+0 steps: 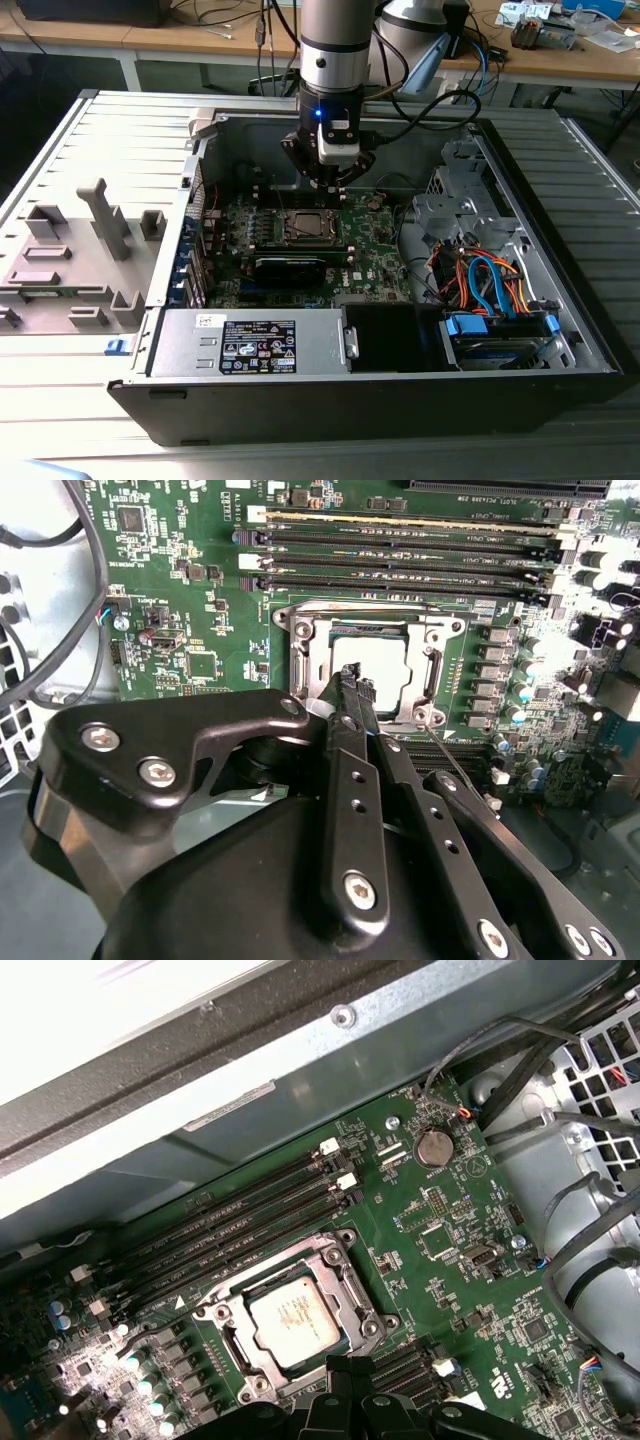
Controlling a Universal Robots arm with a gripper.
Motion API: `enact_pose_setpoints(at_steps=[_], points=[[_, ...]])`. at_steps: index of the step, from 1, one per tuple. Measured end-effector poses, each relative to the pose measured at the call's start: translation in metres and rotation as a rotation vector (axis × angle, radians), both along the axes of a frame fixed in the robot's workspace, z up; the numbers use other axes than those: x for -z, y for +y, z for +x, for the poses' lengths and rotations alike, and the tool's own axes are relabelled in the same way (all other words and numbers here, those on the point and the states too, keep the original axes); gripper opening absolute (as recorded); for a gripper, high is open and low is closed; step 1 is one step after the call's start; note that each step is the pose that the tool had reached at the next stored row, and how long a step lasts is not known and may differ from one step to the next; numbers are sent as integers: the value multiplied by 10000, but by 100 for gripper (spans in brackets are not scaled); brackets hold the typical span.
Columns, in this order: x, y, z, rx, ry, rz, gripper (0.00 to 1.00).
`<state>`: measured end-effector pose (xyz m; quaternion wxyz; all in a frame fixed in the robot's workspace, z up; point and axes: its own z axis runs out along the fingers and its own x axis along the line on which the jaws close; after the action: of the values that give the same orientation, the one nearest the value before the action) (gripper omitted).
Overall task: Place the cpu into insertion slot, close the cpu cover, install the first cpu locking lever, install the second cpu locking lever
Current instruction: 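Install the first cpu locking lever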
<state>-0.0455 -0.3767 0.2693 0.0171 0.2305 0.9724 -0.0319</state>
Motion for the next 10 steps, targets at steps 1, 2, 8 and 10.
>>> enact_pose_setpoints(at_steps=[1,2,8,10], points=[[0,0,0,-6,0,0,11],[0,0,0,-13,0,0,11],[0,0,0,-57,0,245,11],[0,0,-1,-74,-1,372,11]])
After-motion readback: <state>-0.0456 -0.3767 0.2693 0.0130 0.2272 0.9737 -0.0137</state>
